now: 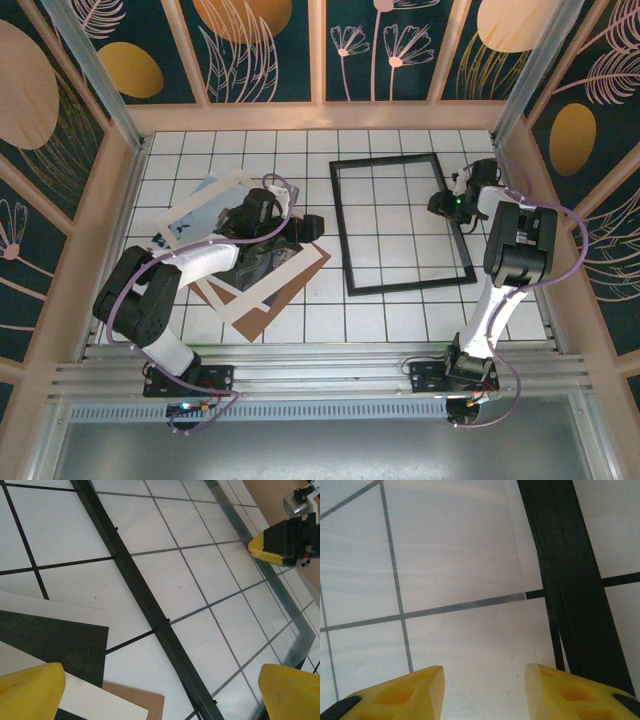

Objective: Put the photo into the frame

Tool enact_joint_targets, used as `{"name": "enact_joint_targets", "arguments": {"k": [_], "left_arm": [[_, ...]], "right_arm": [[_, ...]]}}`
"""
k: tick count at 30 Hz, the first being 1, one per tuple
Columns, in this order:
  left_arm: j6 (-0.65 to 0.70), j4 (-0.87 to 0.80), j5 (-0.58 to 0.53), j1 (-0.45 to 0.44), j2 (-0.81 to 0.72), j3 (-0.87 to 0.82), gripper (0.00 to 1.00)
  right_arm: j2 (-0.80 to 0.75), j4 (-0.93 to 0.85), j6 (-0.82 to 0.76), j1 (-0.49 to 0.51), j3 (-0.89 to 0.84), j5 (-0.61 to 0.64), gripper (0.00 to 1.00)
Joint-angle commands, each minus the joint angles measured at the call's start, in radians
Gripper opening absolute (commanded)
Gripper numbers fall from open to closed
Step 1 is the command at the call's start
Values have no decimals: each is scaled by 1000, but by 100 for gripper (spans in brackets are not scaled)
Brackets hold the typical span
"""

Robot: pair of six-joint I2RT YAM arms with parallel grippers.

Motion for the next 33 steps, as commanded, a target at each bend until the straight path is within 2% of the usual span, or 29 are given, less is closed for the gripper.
{"name": "enact_joint_targets", "arguments": {"k": [1, 20, 26, 30, 33], "left_arm": [[11, -12, -19, -6, 13, 24, 99], [16, -51, -94, -7, 10, 27, 99], [16, -57, -105, -5, 7, 29, 99], [16, -61, -114, -5, 4, 27, 99], [17, -67, -123, -6, 1, 27, 99]], "right_arm": [[22, 15, 14, -10, 24, -8, 47], [-72, 25, 40, -34, 10, 71, 49], [-114, 21, 41, -32, 7, 178, 50], [-133, 42, 46, -31, -4, 269, 57], [-117, 56, 49, -31, 3, 274, 63]]}}
